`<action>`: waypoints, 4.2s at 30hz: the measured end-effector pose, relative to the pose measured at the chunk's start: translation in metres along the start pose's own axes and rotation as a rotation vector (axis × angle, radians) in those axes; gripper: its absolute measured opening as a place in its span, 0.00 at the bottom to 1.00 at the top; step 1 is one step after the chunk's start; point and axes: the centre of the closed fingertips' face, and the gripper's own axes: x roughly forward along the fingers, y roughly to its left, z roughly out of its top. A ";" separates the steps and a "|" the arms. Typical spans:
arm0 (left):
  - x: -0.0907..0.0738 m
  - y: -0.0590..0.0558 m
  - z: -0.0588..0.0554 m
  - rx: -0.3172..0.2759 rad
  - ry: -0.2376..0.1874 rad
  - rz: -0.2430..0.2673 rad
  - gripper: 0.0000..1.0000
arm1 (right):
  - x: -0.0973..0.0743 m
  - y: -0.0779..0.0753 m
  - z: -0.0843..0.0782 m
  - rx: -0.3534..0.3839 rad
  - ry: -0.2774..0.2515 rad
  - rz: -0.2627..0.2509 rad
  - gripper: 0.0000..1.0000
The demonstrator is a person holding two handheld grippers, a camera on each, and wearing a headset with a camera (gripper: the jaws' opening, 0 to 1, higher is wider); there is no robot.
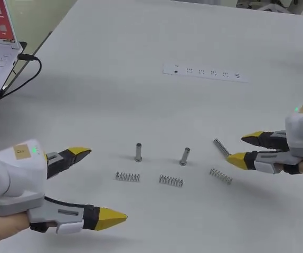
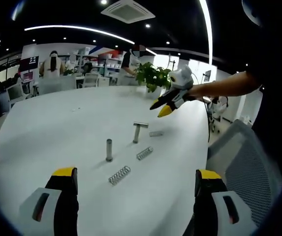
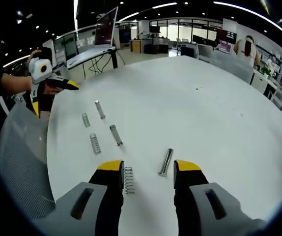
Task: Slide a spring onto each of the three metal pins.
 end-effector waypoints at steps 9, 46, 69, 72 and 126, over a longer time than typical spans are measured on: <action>0.000 0.002 0.002 0.003 -0.003 0.003 0.98 | 0.021 -0.019 0.000 0.064 0.061 -0.018 0.31; -0.001 0.011 -0.002 0.004 -0.004 0.020 0.98 | 0.070 -0.041 -0.022 0.223 0.263 -0.022 0.10; -0.002 0.008 -0.005 -0.001 0.001 0.022 0.98 | 0.066 -0.026 -0.028 0.231 0.287 -0.015 0.05; -0.003 0.010 -0.004 -0.001 -0.003 0.028 0.97 | 0.061 -0.025 -0.027 0.232 0.258 -0.023 0.05; 0.002 -0.001 0.003 0.025 -0.001 0.013 0.96 | 0.011 0.000 -0.025 0.049 0.009 -0.110 0.06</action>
